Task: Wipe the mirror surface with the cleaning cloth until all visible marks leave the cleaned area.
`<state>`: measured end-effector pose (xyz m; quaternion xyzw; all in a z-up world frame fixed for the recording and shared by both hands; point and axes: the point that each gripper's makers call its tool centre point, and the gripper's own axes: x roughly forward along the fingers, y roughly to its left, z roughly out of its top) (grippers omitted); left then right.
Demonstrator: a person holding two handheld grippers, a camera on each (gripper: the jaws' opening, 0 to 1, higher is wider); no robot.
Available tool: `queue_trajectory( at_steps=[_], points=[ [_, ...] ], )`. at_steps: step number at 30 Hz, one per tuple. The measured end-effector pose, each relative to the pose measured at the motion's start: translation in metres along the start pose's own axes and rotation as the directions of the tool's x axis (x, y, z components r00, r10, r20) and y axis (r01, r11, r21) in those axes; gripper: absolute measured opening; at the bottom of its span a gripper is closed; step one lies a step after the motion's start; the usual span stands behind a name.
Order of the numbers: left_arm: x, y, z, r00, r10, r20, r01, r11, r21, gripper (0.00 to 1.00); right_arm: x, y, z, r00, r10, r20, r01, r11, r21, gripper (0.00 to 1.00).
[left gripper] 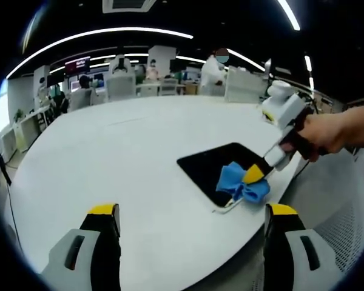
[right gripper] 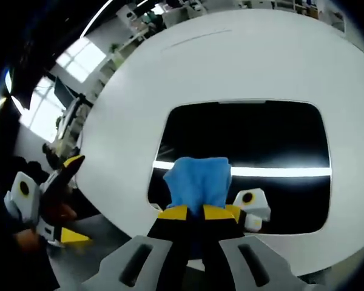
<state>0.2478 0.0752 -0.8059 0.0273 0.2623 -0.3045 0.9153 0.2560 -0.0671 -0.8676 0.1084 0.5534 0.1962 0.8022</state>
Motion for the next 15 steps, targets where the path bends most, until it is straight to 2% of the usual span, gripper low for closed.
queue_trajectory(
  at_steps=[15],
  points=[
    [-0.0004, -0.0005, 0.0009, 1.000, -0.002, 0.001, 0.002, 1.000, 0.001, 0.99, 0.0008, 0.0002, -0.0001, 1.000, 0.008, -0.005, -0.008, 1.000, 0.027, 0.01]
  ],
)
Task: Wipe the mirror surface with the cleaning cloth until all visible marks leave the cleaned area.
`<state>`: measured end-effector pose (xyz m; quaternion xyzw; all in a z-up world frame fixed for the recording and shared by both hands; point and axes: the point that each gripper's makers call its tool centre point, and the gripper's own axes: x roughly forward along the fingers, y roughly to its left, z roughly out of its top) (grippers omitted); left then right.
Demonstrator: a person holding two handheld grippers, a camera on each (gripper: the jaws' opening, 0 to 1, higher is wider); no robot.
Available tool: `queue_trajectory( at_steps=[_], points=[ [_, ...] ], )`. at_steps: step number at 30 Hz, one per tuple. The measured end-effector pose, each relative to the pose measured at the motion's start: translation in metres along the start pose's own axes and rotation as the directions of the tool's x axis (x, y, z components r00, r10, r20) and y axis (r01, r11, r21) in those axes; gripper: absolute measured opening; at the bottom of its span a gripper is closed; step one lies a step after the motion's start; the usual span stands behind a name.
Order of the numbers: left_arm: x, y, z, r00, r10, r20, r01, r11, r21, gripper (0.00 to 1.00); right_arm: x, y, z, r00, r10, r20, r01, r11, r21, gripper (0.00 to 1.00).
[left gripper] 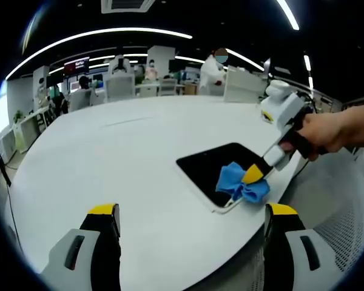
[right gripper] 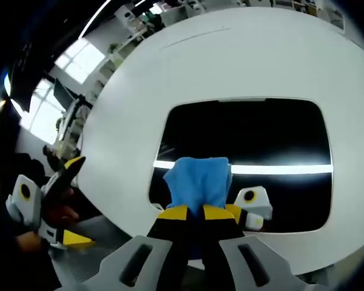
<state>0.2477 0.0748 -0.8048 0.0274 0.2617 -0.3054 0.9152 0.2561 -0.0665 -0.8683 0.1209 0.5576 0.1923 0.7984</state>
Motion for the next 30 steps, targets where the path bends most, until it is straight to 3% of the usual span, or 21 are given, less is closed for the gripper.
queue_trajectory(
  at_steps=[6, 30],
  points=[
    [-0.0001, -0.0002, 0.0000, 1.000, 0.000, -0.001, 0.000, 1.000, 0.000, 0.99, -0.0009, 0.0020, -0.0071, 1.000, 0.015, -0.016, -0.015, 1.000, -0.003, 0.01],
    [-0.0003, 0.0019, 0.0001, 1.000, 0.006, 0.002, -0.006, 1.000, -0.006, 0.99, -0.0003, 0.0022, -0.0077, 1.000, 0.016, 0.007, -0.016, 1.000, 0.001, 0.01]
  ],
)
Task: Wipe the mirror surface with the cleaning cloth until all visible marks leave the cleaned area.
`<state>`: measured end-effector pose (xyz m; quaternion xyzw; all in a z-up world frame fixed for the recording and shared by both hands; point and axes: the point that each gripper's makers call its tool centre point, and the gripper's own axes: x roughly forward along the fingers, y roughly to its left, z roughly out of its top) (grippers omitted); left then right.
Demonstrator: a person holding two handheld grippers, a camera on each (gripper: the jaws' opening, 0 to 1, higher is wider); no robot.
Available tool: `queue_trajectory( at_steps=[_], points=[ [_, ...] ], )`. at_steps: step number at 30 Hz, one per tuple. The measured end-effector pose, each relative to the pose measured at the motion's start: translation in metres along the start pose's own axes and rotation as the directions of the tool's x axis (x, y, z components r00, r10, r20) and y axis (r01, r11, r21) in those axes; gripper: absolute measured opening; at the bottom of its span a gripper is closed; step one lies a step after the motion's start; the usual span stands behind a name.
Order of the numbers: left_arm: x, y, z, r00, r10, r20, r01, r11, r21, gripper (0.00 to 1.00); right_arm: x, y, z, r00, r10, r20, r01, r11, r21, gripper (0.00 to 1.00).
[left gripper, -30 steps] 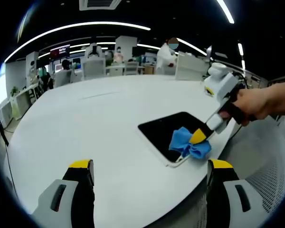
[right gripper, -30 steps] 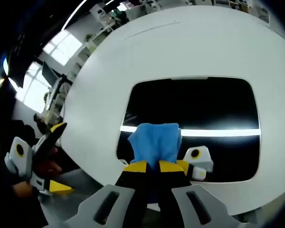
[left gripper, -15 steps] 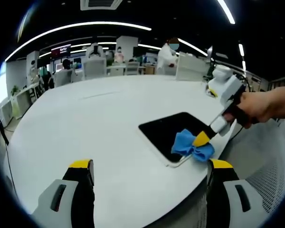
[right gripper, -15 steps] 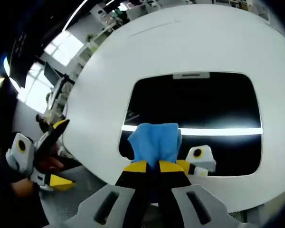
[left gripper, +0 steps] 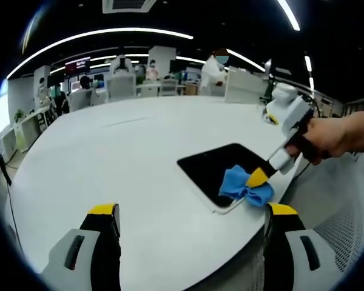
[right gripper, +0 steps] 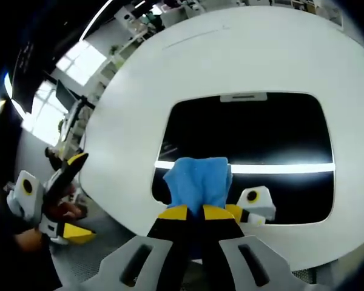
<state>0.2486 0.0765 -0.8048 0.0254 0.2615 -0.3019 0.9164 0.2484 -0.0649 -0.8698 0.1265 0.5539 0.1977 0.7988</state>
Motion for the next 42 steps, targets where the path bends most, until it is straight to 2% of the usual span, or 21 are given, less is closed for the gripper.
queue_trajectory(
  at_steps=[42],
  points=[
    [0.0008, -0.0008, -0.0010, 1.000, -0.003, -0.005, 0.003, 1.000, -0.001, 0.99, -0.0068, -0.0028, -0.0019, 1.000, 0.004, -0.005, -0.004, 1.000, 0.001, 0.01]
  ],
)
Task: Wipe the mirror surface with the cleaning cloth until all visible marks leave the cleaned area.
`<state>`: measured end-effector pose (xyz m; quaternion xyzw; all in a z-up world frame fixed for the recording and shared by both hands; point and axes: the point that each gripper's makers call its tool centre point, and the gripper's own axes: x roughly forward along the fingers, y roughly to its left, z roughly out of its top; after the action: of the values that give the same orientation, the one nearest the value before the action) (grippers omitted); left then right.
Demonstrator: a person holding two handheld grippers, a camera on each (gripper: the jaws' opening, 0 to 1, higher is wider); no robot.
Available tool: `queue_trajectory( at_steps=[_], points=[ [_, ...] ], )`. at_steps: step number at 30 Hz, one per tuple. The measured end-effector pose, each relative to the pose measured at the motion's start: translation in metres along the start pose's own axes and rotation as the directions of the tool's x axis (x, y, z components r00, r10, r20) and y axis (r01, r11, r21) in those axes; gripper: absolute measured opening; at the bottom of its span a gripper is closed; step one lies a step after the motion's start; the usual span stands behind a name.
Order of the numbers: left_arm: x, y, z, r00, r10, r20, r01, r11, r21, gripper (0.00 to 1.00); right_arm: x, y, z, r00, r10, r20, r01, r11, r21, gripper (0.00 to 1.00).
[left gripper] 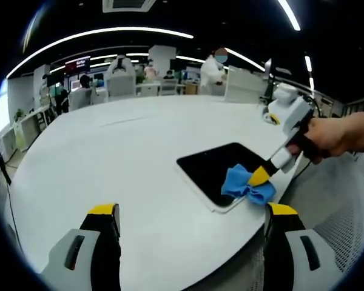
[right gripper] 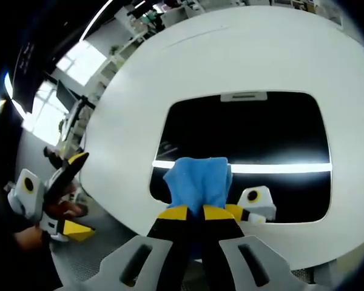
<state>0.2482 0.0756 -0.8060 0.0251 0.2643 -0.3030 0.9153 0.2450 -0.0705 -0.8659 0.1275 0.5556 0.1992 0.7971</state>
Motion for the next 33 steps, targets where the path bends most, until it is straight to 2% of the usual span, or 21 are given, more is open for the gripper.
queue_trajectory(
  at_steps=[16, 33],
  points=[
    [0.000, 0.000, -0.001, 1.000, 0.000, -0.003, 0.000, 1.000, 0.005, 0.99, -0.002, -0.003, 0.000, 1.000, 0.004, -0.002, -0.004, 1.000, 0.008, 0.01],
    [0.000, 0.000, -0.001, 1.000, 0.001, -0.005, -0.001, 1.000, 0.007, 0.99, -0.008, -0.019, 0.000, 1.000, -0.010, 0.000, 0.010, 1.000, 0.022, 0.01]
  ],
)
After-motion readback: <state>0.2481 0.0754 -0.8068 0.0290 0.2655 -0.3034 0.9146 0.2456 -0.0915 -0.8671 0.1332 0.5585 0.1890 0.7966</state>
